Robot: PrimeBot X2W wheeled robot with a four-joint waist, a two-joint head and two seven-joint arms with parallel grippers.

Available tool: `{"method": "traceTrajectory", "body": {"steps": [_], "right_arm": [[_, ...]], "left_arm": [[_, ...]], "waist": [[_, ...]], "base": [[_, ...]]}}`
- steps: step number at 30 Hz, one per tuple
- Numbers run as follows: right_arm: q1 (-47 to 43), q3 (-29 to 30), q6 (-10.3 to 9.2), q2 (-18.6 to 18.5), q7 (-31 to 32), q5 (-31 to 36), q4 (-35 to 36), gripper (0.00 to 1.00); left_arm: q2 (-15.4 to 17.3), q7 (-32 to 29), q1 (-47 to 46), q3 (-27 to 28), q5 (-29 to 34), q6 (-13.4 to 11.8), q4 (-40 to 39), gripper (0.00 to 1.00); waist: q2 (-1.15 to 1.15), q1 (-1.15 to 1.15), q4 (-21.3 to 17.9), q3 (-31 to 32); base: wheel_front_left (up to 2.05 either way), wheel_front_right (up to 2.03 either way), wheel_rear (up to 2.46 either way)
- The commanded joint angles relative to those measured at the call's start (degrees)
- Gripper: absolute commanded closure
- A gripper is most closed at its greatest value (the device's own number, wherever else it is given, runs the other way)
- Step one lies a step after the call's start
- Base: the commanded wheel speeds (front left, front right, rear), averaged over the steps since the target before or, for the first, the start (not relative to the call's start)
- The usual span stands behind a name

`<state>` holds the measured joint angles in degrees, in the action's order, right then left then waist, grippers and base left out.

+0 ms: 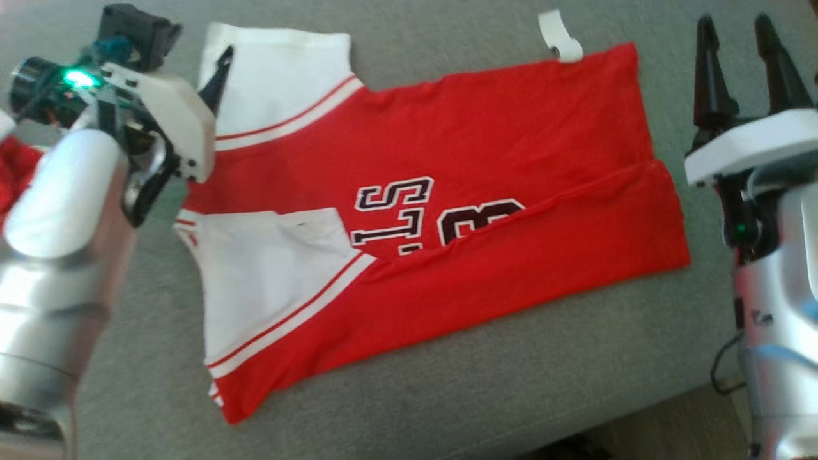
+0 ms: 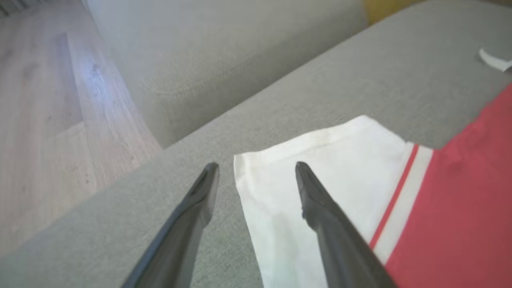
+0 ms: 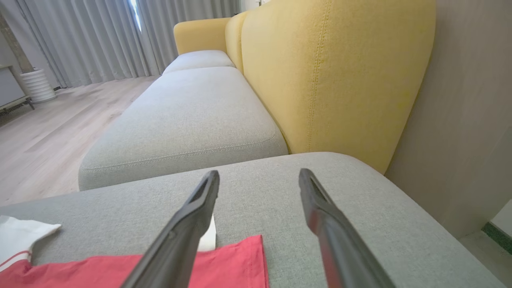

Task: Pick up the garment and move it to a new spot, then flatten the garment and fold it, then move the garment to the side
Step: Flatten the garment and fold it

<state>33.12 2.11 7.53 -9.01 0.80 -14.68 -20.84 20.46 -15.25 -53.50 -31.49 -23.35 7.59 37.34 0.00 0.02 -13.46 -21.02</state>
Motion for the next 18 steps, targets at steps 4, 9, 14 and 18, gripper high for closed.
{"method": "traceTrajectory", "body": {"steps": [4, 9, 14, 18], "right_arm": [[3.88, -2.52, -0.04, 0.70, -1.43, -0.24, 0.87, 0.00], [5.40, -3.82, -0.04, 0.99, -2.47, -0.59, -0.06, 0.00], [6.13, -4.65, -0.04, 1.13, -3.63, -1.01, -1.08, 0.00], [6.65, -4.76, -0.04, 0.87, -3.85, -0.89, -2.14, 0.00]], "left_arm": [[5.50, -3.14, -7.21, -2.77, -3.21, -0.12, 2.39, 0.00], [7.32, -3.80, -10.96, -5.09, -4.40, -0.11, 7.01, 0.00], [7.30, -5.89, -13.11, -8.42, -6.99, -0.11, 10.77, 0.00], [7.05, -8.82, -13.13, -11.35, -10.97, -0.10, 11.09, 0.00]], "waist": [[0.00, -0.02, -3.99, -4.50], [0.00, -0.02, -5.56, -6.64], [0.00, -0.02, -6.72, -8.05], [0.00, -0.02, -6.91, -8.24]], "base": [[0.00, 0.00, 0.00], [0.00, 0.00, 0.00], [0.00, 0.00, 0.00], [0.00, 0.00, 0.00]]}}
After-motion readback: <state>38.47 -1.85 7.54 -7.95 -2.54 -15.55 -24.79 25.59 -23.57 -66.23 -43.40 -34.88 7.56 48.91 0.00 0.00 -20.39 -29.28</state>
